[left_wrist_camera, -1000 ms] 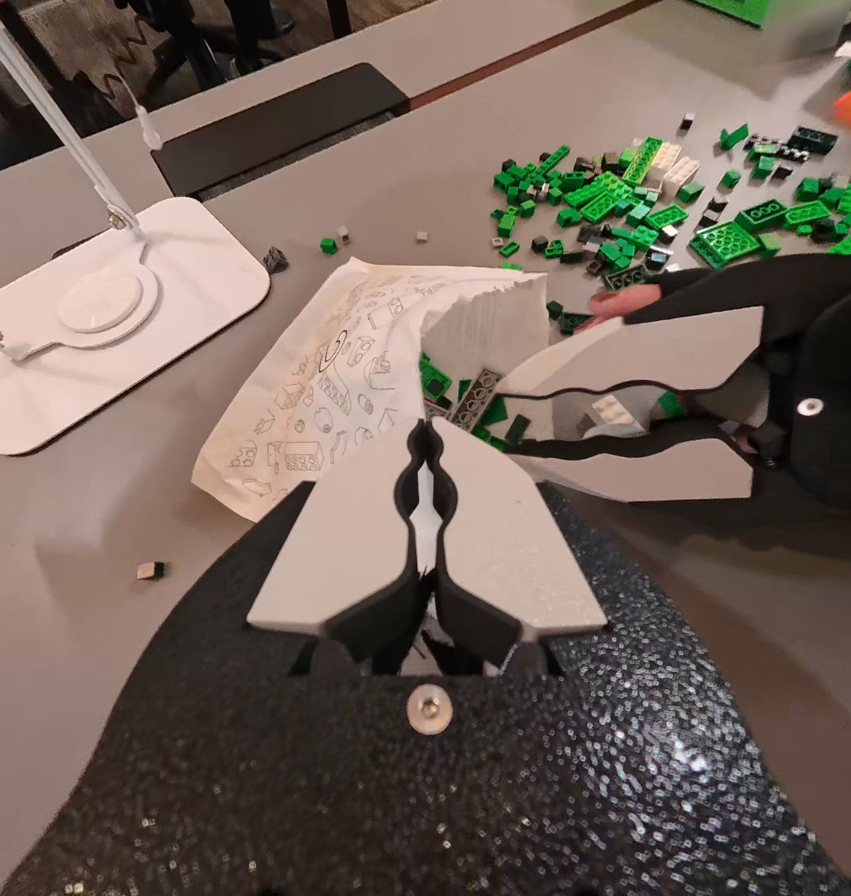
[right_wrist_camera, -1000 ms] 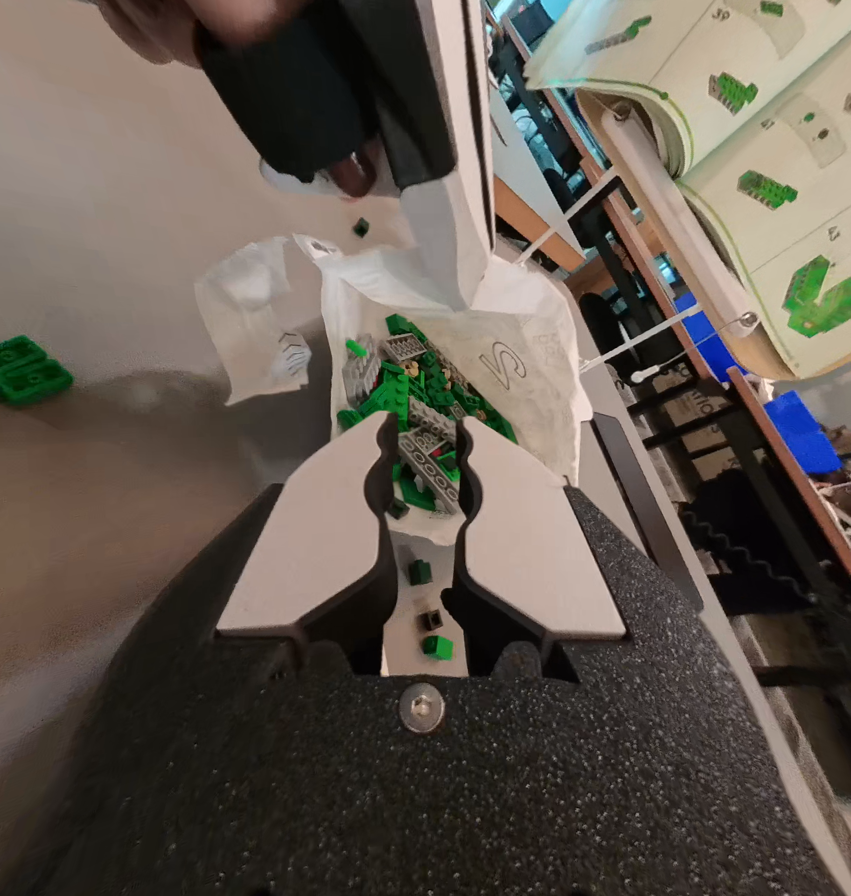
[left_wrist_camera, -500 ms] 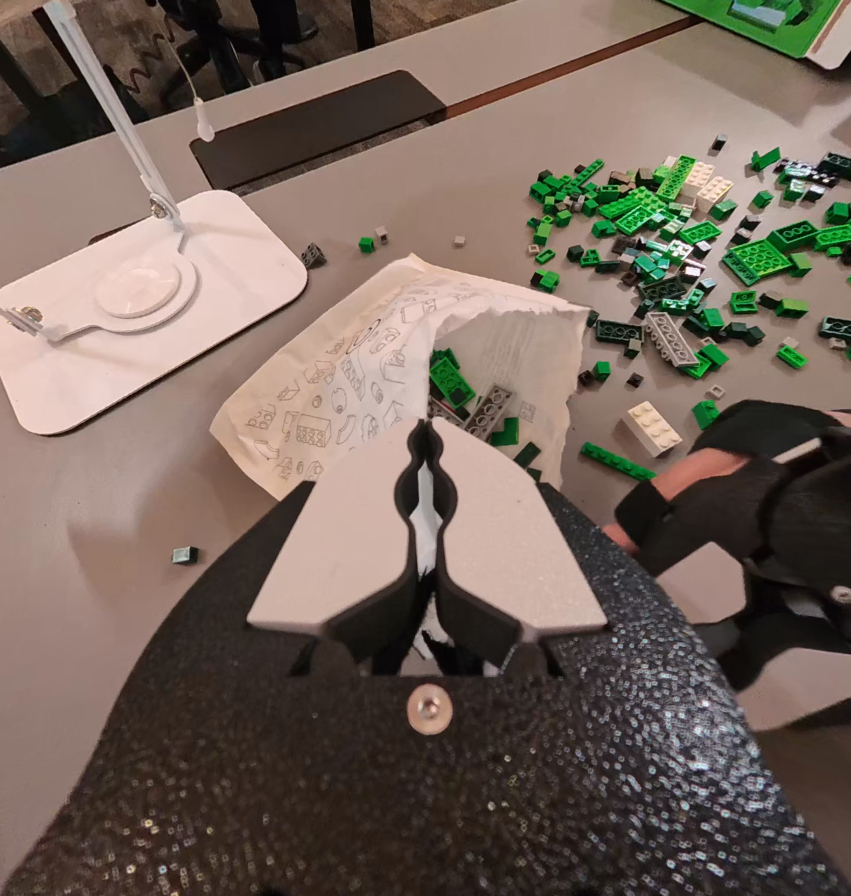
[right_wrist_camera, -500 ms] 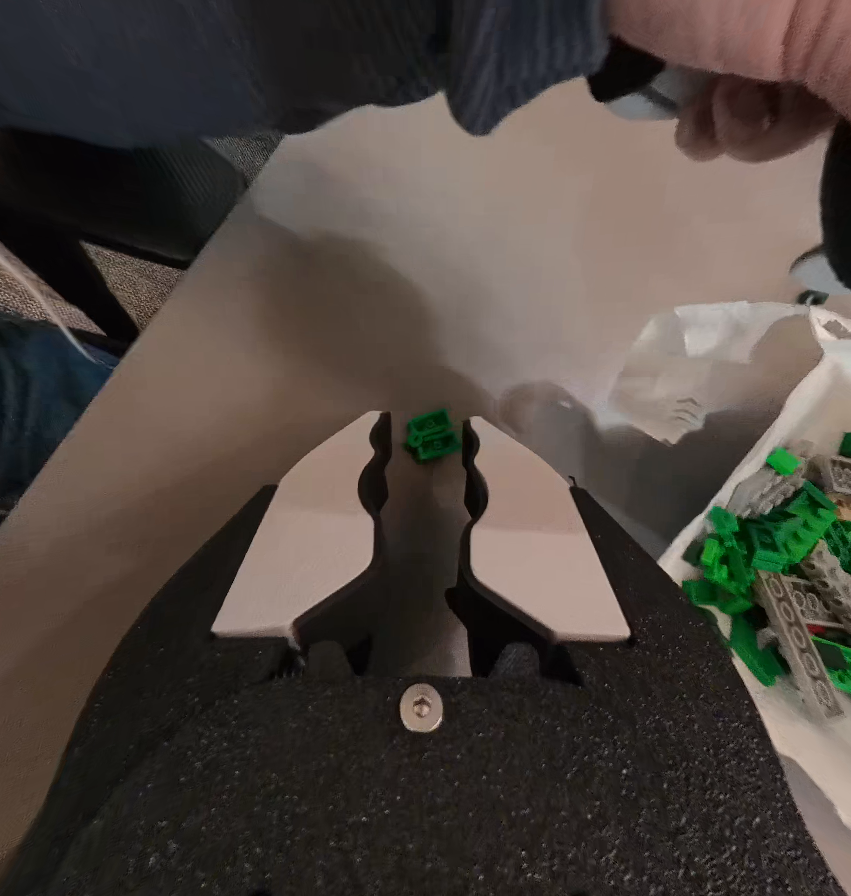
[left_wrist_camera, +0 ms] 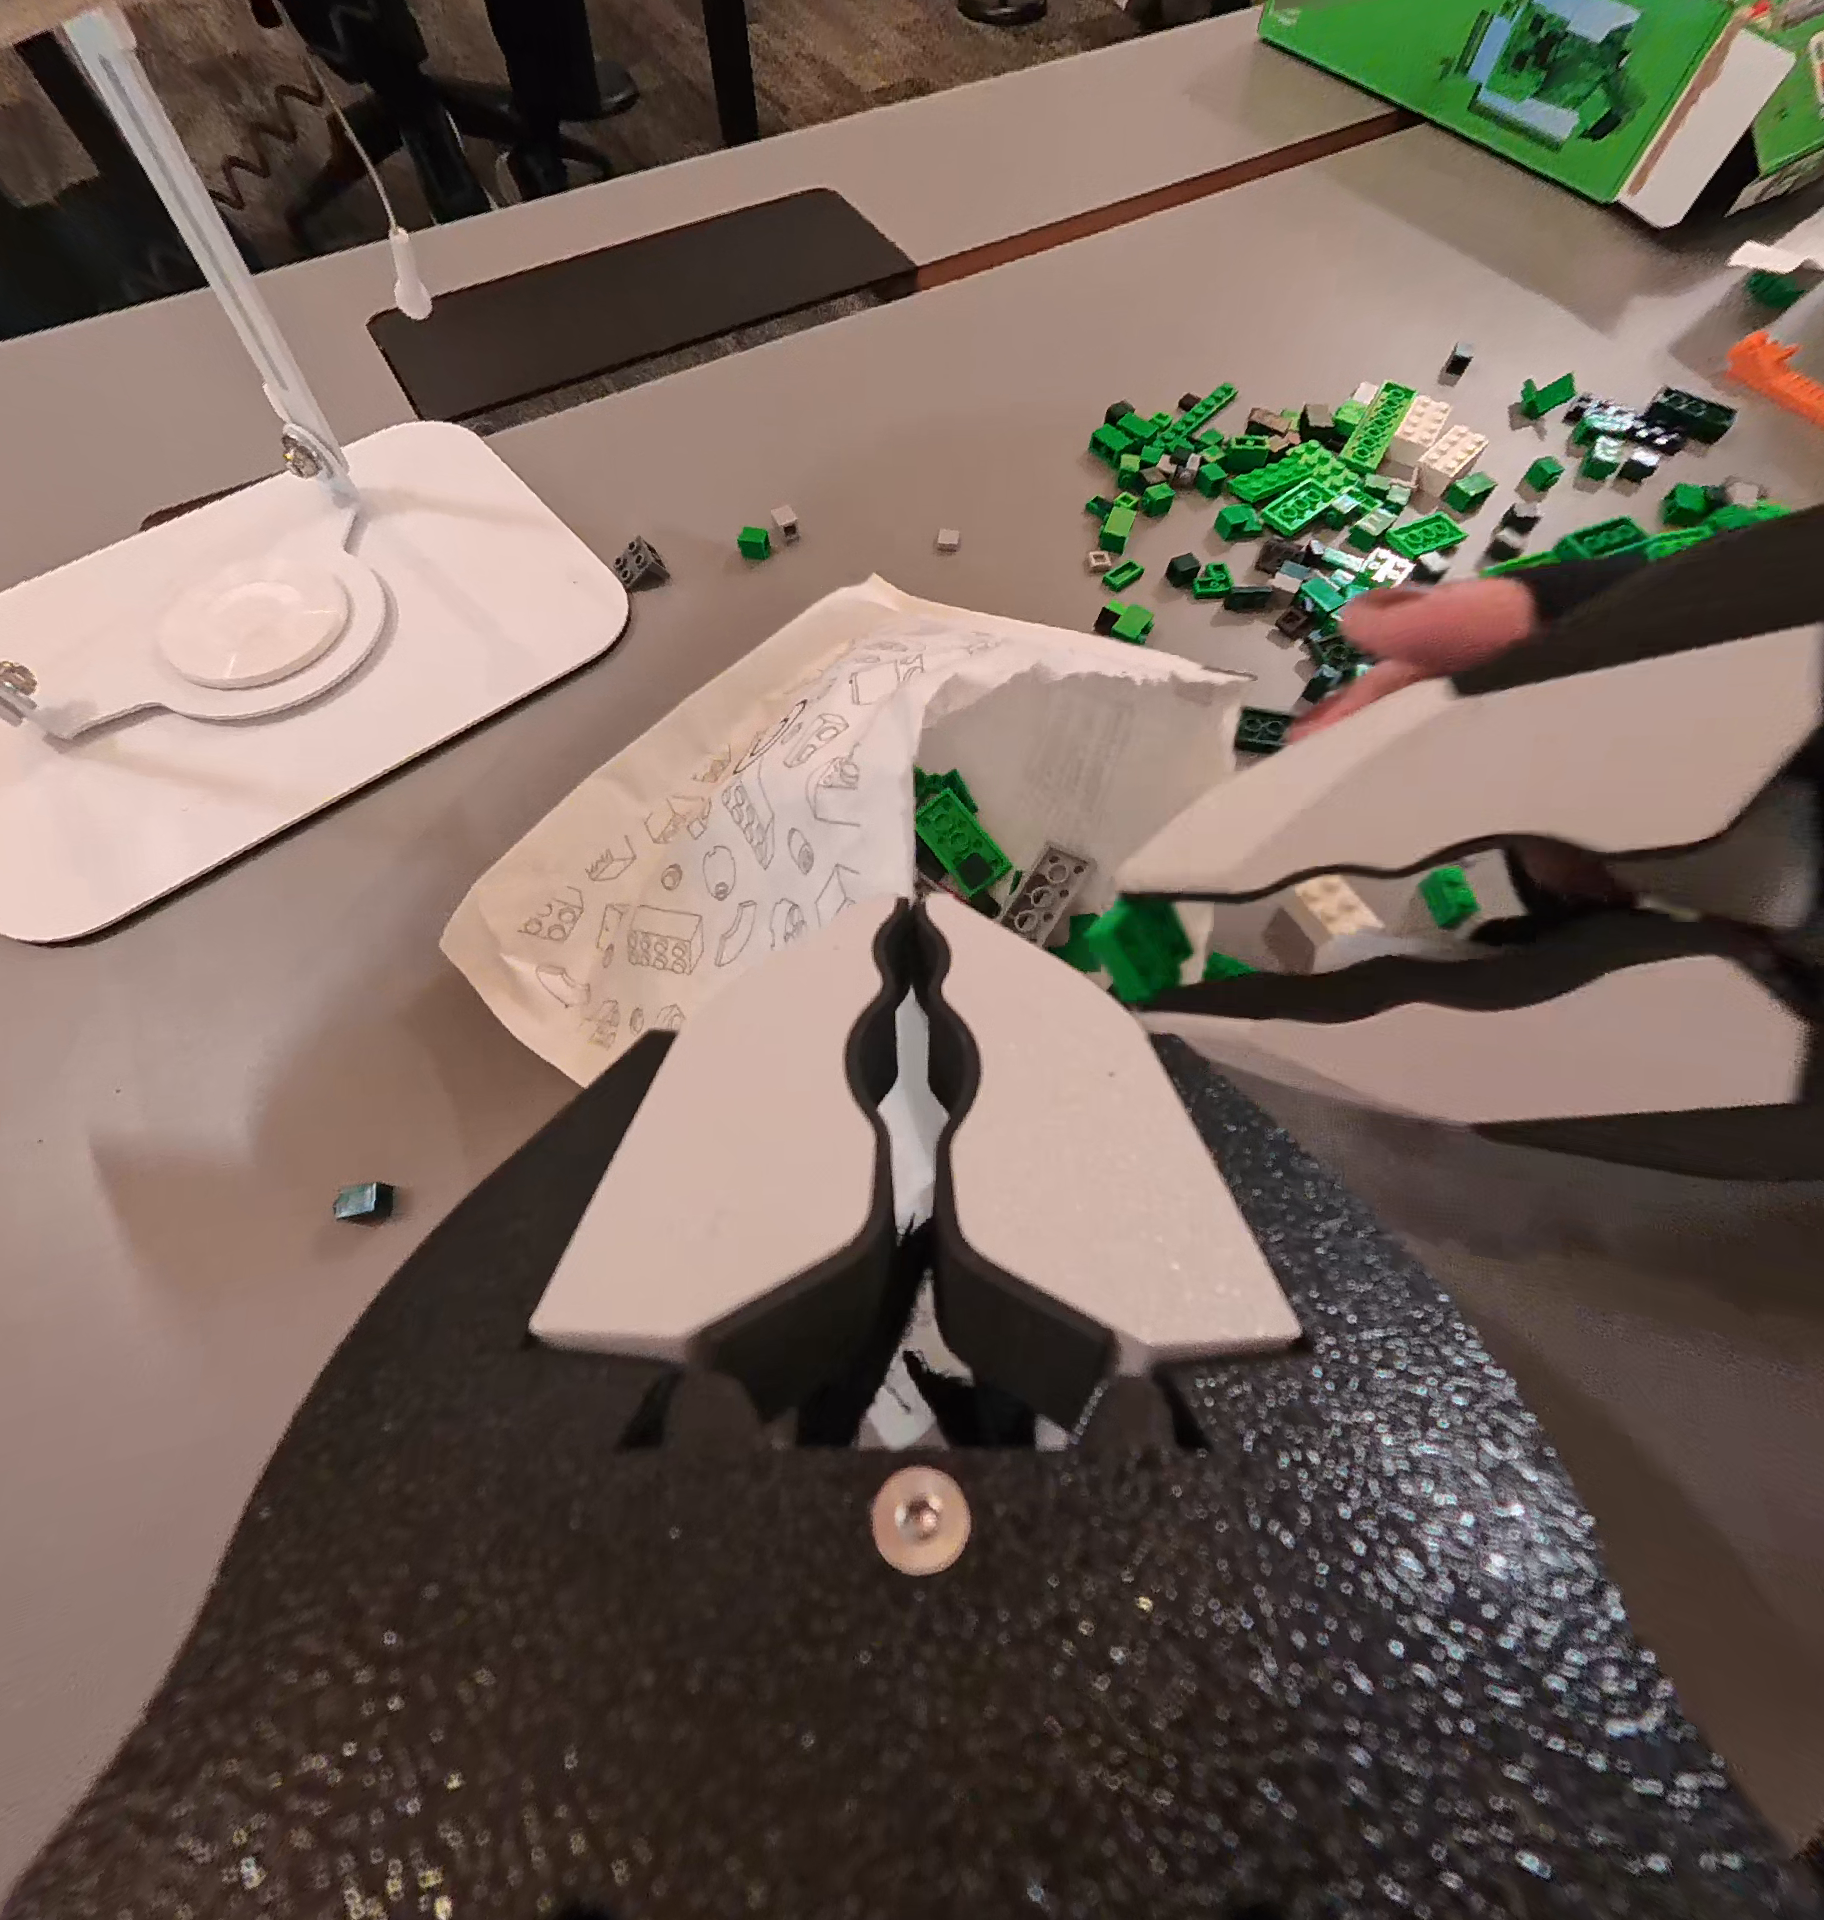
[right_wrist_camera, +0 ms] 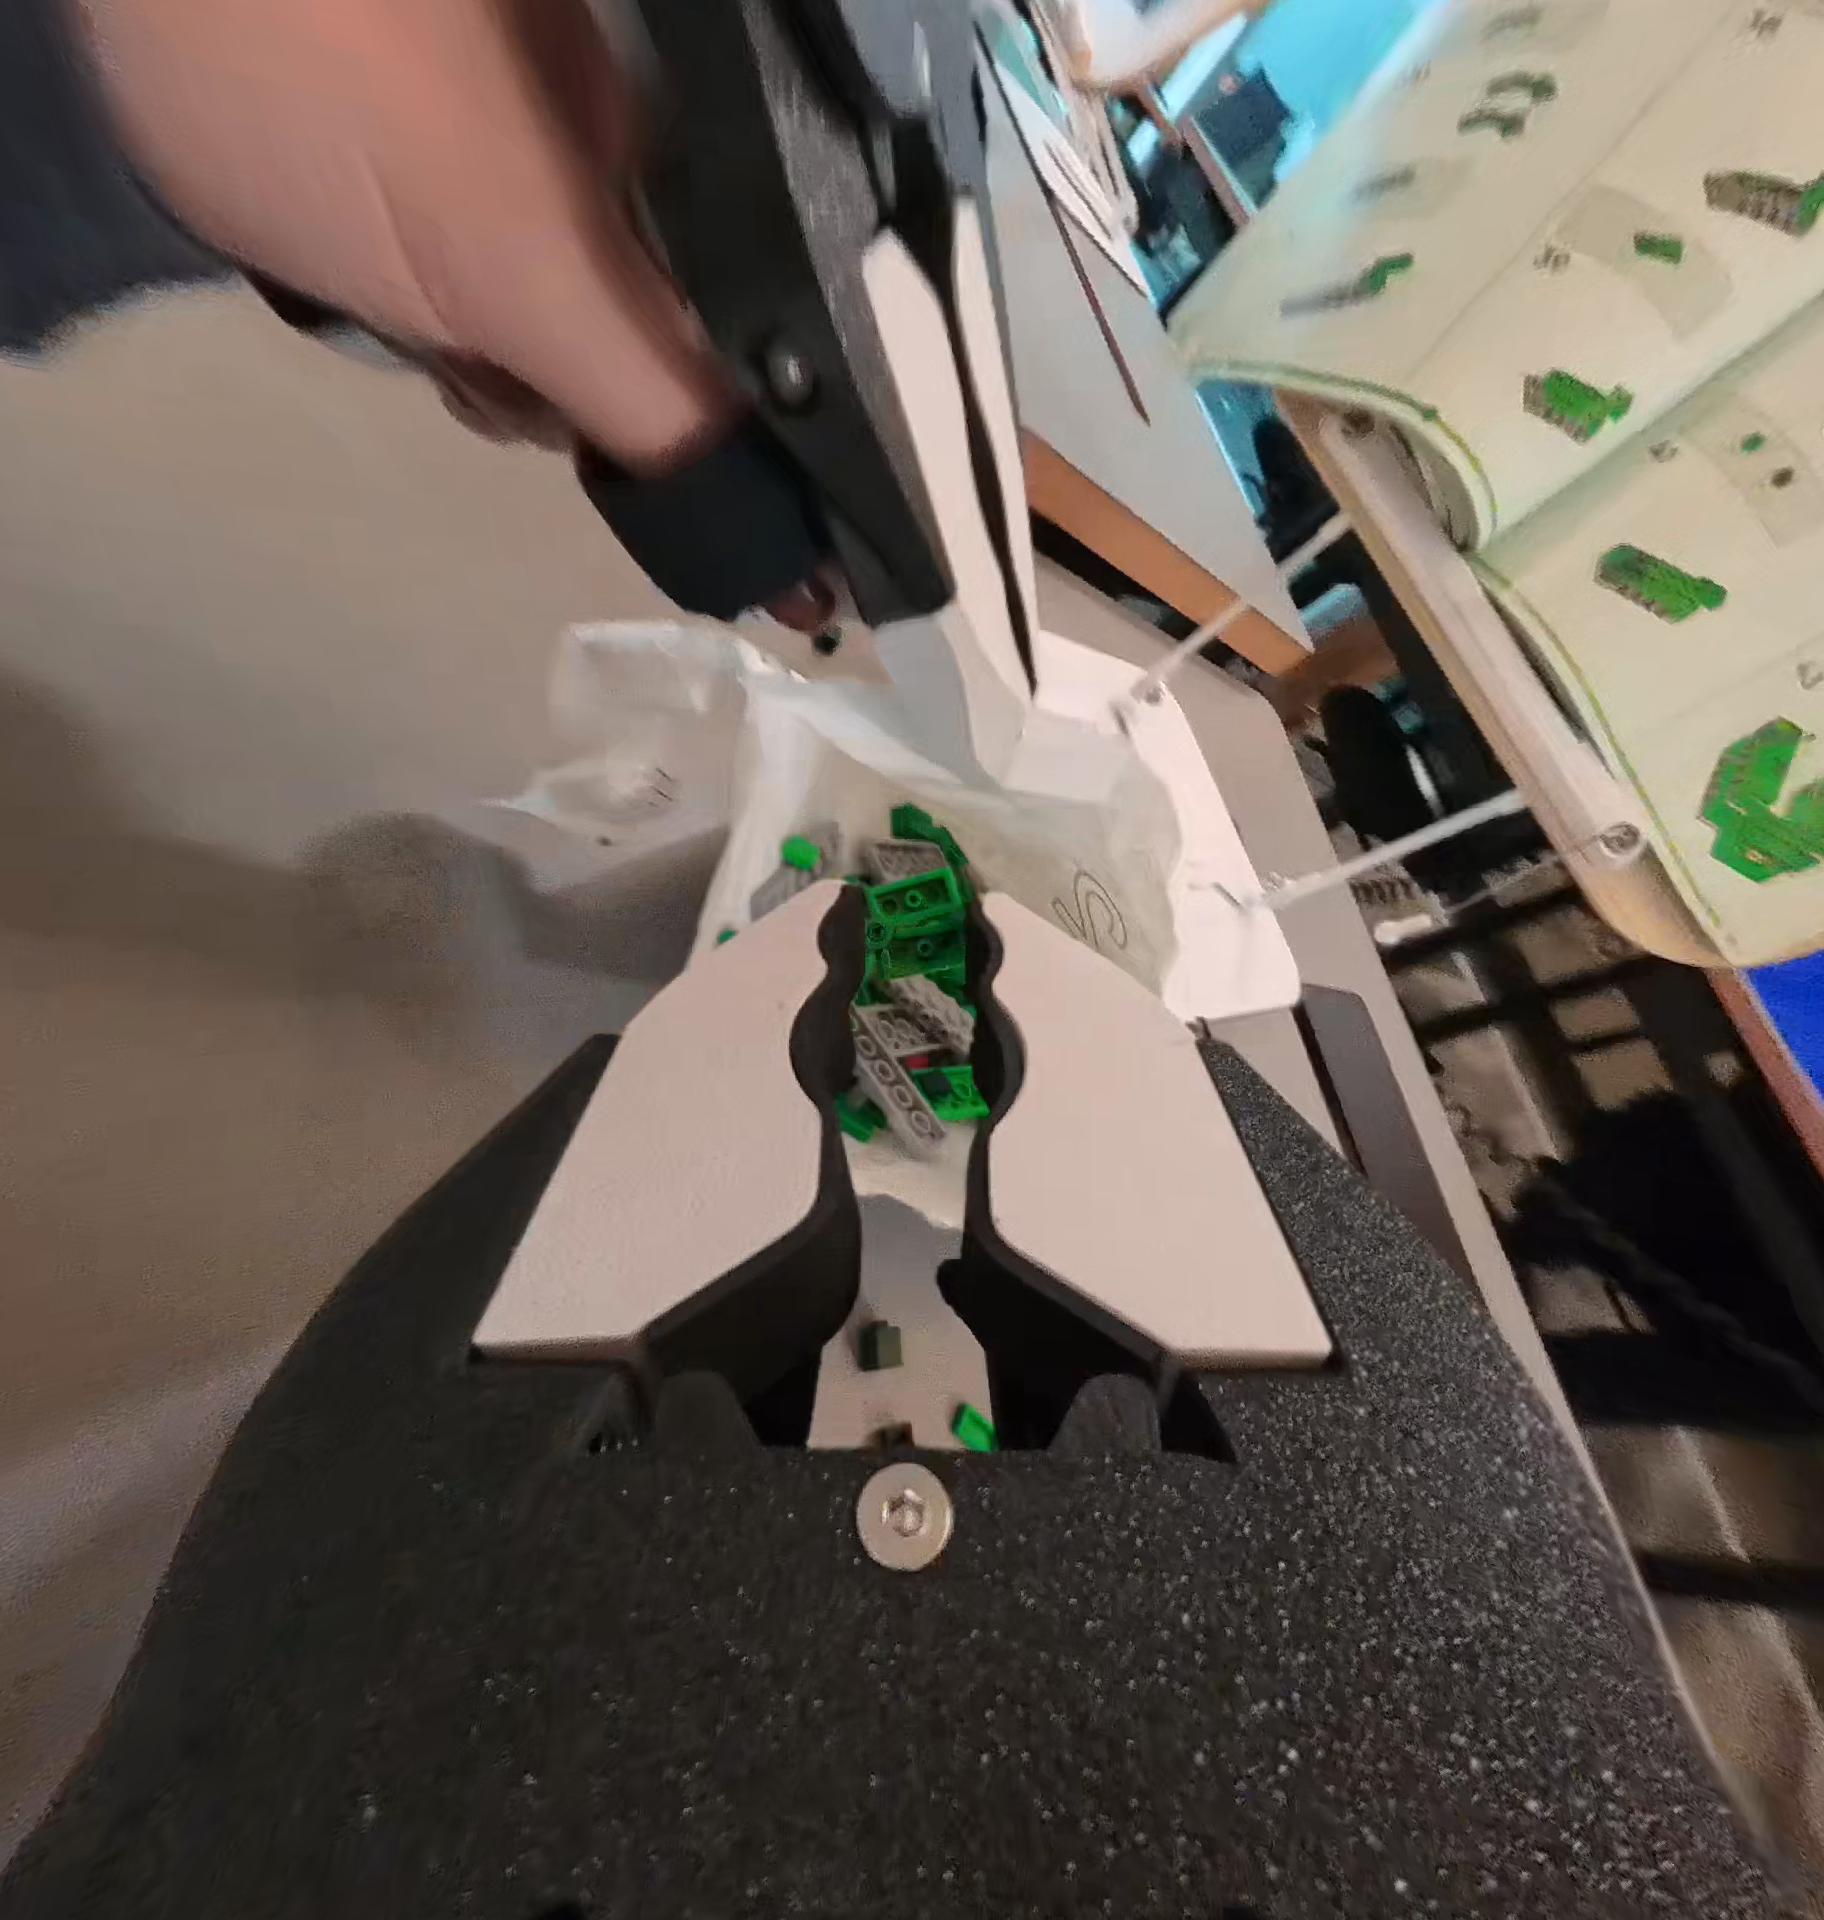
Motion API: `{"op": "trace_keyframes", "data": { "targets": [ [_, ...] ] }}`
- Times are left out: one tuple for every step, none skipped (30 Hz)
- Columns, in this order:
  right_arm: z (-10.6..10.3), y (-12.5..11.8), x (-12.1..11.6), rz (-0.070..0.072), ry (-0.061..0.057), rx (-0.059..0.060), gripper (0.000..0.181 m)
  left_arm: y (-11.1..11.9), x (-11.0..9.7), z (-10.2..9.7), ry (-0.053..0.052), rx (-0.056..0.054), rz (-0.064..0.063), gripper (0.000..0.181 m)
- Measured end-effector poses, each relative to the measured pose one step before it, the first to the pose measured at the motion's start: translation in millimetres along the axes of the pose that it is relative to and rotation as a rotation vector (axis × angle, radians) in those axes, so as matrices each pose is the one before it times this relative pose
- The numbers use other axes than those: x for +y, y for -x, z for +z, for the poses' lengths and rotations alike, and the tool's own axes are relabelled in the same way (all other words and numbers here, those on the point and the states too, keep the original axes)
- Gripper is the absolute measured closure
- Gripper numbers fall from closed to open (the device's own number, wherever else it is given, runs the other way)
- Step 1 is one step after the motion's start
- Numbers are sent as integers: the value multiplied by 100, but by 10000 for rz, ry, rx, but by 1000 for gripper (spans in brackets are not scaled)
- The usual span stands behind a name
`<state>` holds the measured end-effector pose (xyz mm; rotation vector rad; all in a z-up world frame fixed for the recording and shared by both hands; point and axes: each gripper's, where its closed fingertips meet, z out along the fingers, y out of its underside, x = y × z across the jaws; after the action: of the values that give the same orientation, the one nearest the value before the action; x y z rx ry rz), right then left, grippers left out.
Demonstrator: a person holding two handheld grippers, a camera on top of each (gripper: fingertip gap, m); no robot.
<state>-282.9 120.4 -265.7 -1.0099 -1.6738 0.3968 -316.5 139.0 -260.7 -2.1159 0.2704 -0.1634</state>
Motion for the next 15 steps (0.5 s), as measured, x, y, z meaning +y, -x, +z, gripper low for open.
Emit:
{"op": "trace_keyframes", "data": {
  "targets": [
    [430, 169, 263, 9, 125, 29, 163, -94, -102, -46, -43, 36, -8, 181],
    [292, 204, 69, 85, 19, -14, 161, -94, -53, -26, -13, 20, 12, 181],
    [111, 113, -43, 69, -22, -5, 153, -85, -30, -10, -2, 7, 24, 181],
    [-80, 8, -129, 19, -61, 16, 149, -55, -27, 2, -3, -6, 24, 181],
    [-233, -68, -188, -7, -134, 45, 149, -63, 6, 22, 8, 13, 12, 181],
    [-355, -157, -207, 31, -183, 68, 149, -63, 10, 26, 3, 22, 1, 181],
    [-474, -211, -227, 98, -225, 76, 150, -52, 5, 27, -2, 20, -1, 181],
    [-599, -288, -229, 145, -261, 82, 152, -25, 8, 26, 0, 4, 9, 181],
    [-739, -452, -169, 146, -252, 156, 153, 47, 11, 2, 1, -26, 5, 181],
    [-867, -723, -5, 74, -194, 291, 153, 124, 25, -29, 9, -53, 1, 181],
    [-969, -1025, 173, -4, -147, 440, 154, 188, 25, -49, 9, -83, -2, 181],
    [-1012, -1238, 307, -14, -129, 526, 154, 267, 30, -89, -1, -120, 2, 181],
    [-1010, -1329, 436, 45, -108, 527, 156, 306, 44, -94, 11, -124, 2, 181],
    [-1005, -1371, 537, 122, -86, 500, 156, 291, 44, -110, 10, -104, -20, 181],
    [-976, -1407, 613, 159, -84, 500, 157, 255, 29, -101, -2, -74, -32, 181]
  ]
}}
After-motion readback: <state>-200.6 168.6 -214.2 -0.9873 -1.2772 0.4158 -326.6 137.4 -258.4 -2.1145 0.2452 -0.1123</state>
